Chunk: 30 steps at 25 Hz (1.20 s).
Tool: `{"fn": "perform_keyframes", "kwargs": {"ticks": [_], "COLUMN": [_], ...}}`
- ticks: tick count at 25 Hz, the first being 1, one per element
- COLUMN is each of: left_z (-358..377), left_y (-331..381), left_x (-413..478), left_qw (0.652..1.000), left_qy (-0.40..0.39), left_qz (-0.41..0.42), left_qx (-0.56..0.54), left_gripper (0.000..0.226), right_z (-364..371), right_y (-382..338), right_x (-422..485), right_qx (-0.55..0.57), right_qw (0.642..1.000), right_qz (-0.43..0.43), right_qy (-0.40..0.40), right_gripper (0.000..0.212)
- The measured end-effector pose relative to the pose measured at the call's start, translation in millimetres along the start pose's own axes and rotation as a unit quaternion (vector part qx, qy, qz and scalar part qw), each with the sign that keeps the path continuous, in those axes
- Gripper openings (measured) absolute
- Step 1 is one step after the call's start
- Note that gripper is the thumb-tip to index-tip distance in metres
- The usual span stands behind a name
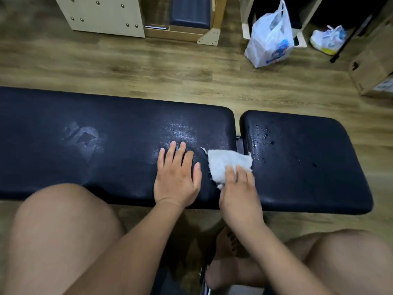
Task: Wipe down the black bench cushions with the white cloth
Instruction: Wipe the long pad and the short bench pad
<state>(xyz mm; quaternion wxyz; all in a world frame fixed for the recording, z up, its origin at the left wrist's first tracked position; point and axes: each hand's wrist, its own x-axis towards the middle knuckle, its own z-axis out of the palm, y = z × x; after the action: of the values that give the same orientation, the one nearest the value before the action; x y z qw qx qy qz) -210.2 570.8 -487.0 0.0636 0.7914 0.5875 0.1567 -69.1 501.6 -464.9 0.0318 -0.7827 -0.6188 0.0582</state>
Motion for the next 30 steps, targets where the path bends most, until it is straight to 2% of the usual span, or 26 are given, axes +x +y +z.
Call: {"fn": "perform_keyframes", "kwargs": {"ticks": [4, 7, 11, 14, 16, 19, 22, 25, 28, 30], "left_z": [-1, -1, -2, -3, -3, -4, -3, -3, -3, -3], "left_y": [2, 1, 2, 3, 4, 5, 3, 5, 4, 5], "left_x": [-1, 0, -1, -1, -1, -1, -2, -1, 0, -2], "left_qw": [1.000, 1.000, 1.000, 1.000, 1.000, 1.000, 1.000, 1.000, 1.000, 1.000], "left_qy": [-0.003, -0.007, -0.010, -0.007, -0.006, -0.014, -0.011, -0.006, -0.006, -0.002], "left_qz": [-0.003, -0.006, -0.008, -0.007, -0.006, -0.009, -0.009, -0.010, -0.009, -0.005], "left_qx": [0.000, 0.002, -0.002, 0.000, 0.000, 0.003, 0.005, 0.007, 0.011, 0.014], "left_gripper": [0.051, 0.051, 0.054, 0.055, 0.055, 0.056, 0.055, 0.055, 0.053, 0.052], "right_z": [-15, -29, -37, -35, -33, -30, -36, -40, -35, -37], "right_y": [-10, -17, -13, -7, -6, 2, 1, -1, 4, 2], "right_x": [-15, 16, 3, -26, -22, 6, -9, -37, -8, 1], "right_qx": [0.012, 0.073, 0.088, 0.082, 0.129, 0.230, 0.237, 0.179, 0.210, 0.233], "right_qw": [0.995, 0.984, 0.981, 0.977, 0.966, 0.926, 0.929, 0.949, 0.932, 0.922], "right_qz": [0.051, 0.132, 0.126, 0.138, 0.170, 0.240, 0.221, 0.177, 0.217, 0.226], "right_qy": [-0.085, -0.099, -0.118, -0.138, -0.147, -0.179, -0.176, -0.190, -0.200, -0.211], "right_gripper": [0.060, 0.048, 0.050, 0.043, 0.043, 0.052, 0.043, 0.050, 0.037, 0.048]}}
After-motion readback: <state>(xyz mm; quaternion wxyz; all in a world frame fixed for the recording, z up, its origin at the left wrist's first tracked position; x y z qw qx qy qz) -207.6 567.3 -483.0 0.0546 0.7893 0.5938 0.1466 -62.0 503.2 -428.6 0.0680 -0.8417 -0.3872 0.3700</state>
